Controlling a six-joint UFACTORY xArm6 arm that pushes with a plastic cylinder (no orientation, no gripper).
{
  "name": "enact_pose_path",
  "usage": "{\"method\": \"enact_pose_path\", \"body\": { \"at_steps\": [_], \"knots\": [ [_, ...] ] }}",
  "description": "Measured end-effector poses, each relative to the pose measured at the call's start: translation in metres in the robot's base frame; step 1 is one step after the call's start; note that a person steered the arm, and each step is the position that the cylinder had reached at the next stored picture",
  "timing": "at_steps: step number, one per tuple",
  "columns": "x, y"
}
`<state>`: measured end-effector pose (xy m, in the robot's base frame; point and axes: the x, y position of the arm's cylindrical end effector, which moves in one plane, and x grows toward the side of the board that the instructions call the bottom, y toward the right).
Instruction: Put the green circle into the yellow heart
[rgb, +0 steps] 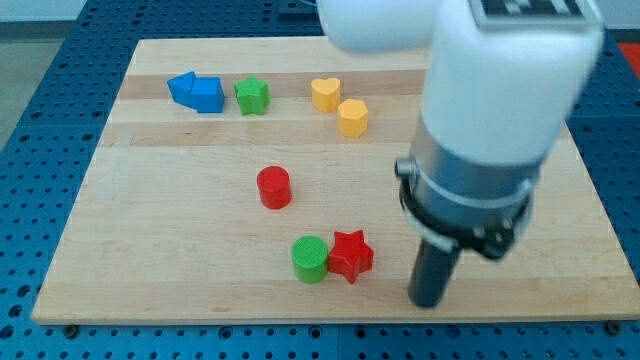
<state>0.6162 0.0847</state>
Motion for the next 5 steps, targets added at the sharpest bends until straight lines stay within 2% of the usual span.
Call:
{"method": "enact_pose_path", "body": {
  "at_steps": [1,3,5],
  "knots": [
    [-0.004,-0.026],
    [-0.022,-0.129],
    [-0.074,-0.141]
  ]
}}
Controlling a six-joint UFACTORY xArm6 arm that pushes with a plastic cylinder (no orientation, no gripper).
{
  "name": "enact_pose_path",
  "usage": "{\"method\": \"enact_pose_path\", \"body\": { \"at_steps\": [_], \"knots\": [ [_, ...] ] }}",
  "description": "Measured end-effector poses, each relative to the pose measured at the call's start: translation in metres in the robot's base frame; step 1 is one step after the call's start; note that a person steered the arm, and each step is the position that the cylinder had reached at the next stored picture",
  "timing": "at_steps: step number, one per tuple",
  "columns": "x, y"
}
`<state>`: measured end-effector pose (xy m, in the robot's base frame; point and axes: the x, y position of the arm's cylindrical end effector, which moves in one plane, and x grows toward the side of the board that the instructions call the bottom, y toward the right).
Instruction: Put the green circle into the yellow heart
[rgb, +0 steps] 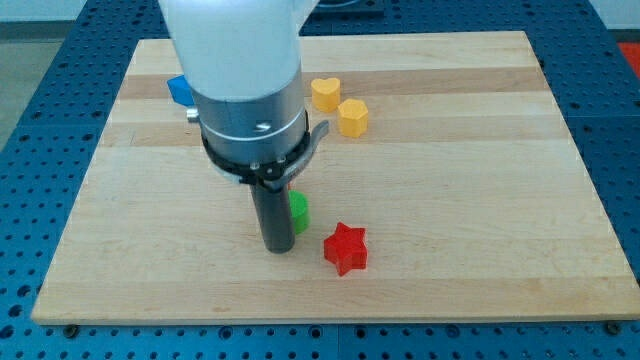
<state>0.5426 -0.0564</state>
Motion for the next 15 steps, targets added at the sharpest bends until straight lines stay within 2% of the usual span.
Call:
{"method": "enact_pose_path", "body": {
  "at_steps": [3,5,6,7,8,9,11,12,15],
  "knots": [
    [-0.056,0.048],
    [-0.139,0.038],
    [-0.131,0.031],
    [-0.073,0.035],
    [-0.070,0.005],
    [-0.088,-0.027],
    [-0.100,-0.007],
    [-0.133,-0.010],
    [-0.170,0.004]
  ]
}}
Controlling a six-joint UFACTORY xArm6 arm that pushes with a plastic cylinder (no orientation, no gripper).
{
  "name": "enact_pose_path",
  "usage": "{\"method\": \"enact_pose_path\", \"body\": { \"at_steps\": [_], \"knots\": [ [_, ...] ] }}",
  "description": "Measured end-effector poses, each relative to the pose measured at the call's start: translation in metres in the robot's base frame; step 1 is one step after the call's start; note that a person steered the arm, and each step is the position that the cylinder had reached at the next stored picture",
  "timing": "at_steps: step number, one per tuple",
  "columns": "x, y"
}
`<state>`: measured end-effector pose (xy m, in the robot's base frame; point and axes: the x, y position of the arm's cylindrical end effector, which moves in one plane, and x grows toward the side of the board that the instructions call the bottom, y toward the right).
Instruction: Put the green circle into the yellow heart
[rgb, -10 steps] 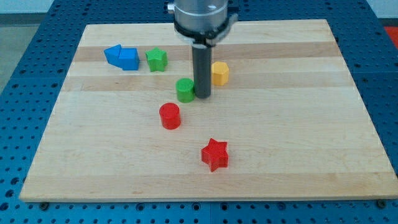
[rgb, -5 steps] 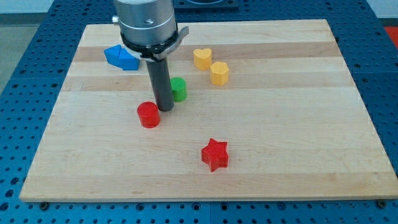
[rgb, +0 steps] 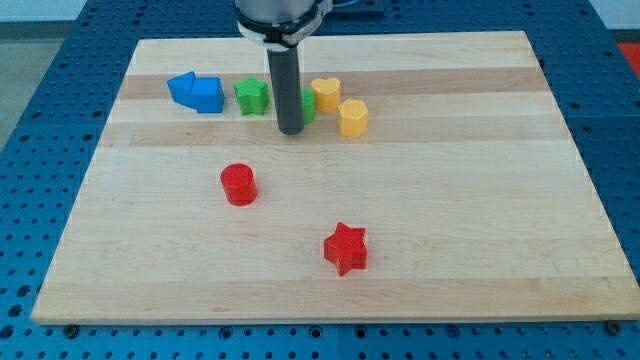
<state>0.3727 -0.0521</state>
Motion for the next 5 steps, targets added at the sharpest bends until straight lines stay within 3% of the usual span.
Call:
{"method": "enact_pose_path", "body": {
  "at_steps": [1,2,3,4,5],
  "knots": [
    [-0.025,0.001],
    [-0.009,0.001],
    [0.069,0.013],
    [0.081,0.099],
    [0.032,0.199]
  ]
}}
